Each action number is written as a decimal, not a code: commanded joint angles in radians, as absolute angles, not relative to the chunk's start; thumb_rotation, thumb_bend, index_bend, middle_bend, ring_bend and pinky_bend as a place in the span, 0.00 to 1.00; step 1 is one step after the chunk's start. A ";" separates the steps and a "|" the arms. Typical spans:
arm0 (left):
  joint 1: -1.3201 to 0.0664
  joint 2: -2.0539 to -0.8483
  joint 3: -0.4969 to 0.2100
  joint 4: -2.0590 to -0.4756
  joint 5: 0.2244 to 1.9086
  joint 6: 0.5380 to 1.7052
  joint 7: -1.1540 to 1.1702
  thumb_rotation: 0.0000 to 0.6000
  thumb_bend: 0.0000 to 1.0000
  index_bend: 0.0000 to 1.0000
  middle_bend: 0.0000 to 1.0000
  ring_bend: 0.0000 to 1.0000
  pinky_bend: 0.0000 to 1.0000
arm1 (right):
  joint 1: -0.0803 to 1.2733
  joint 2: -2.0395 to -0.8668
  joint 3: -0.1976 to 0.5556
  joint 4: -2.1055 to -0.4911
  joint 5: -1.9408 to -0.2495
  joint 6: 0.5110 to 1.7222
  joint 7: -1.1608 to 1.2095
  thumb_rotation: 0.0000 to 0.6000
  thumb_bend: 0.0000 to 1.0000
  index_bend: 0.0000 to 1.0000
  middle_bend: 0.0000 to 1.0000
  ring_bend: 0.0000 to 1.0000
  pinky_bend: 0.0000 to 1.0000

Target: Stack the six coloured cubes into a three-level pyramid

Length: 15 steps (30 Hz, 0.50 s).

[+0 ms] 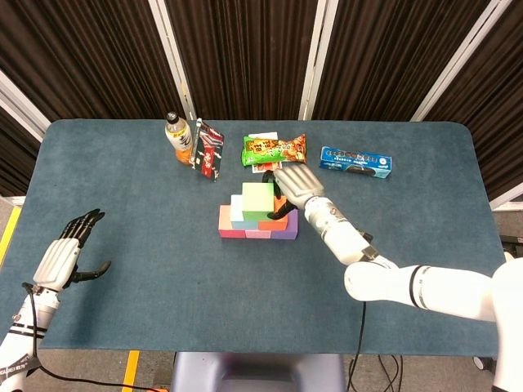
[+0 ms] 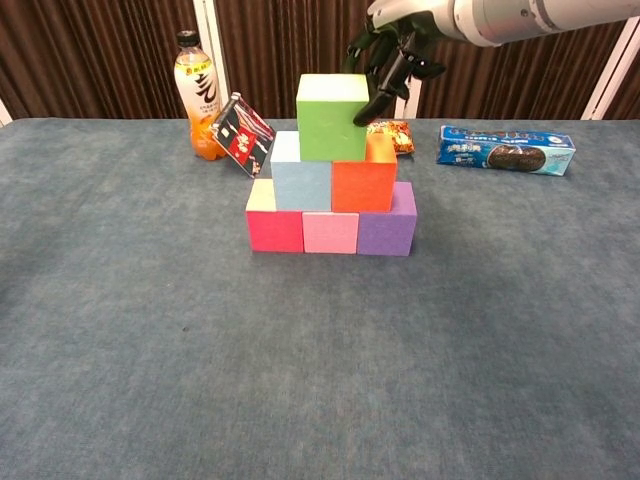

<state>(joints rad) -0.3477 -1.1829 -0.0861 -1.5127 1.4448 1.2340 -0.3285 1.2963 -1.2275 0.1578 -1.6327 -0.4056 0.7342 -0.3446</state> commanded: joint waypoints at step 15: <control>-0.352 -1.187 -0.087 -1.509 1.444 1.228 -0.331 1.00 0.30 0.00 0.00 0.00 0.07 | 1.289 -1.223 0.154 -1.646 -0.404 0.742 -0.355 1.00 0.36 0.35 0.65 0.72 0.99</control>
